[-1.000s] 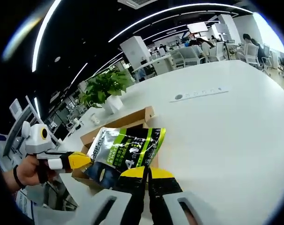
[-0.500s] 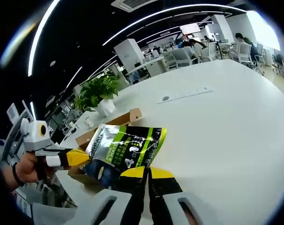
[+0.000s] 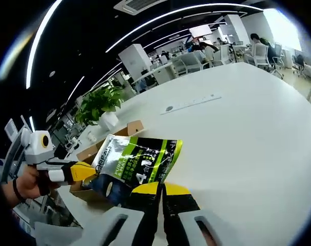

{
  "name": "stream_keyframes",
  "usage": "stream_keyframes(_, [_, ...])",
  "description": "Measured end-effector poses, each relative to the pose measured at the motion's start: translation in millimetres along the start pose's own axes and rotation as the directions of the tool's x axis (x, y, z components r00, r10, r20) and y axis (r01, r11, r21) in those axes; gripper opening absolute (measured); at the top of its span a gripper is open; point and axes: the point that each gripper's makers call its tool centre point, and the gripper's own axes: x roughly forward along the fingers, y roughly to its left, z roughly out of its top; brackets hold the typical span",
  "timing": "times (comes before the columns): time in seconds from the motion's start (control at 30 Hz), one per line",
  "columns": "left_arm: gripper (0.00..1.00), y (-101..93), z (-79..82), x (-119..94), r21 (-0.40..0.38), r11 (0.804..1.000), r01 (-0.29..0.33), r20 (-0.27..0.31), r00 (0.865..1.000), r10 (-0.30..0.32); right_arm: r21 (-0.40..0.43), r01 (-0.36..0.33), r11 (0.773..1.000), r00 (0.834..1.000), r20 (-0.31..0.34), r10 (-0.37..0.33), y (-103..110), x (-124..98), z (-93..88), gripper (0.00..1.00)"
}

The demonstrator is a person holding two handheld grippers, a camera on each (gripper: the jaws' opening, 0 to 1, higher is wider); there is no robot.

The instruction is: Operate the shoe box by opening the lid, removing the specified soft item, and placing it in the target area until the item is outside and the box remains undamaged.

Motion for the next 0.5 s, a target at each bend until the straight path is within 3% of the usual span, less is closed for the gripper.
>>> stream_keyframes(0.5, [0.00,-9.2,9.1,21,0.061,0.998,0.019,-0.046,0.999,-0.016,0.008,0.014,1.000,1.000,-0.010,-0.014,-22,7,11.6,0.00])
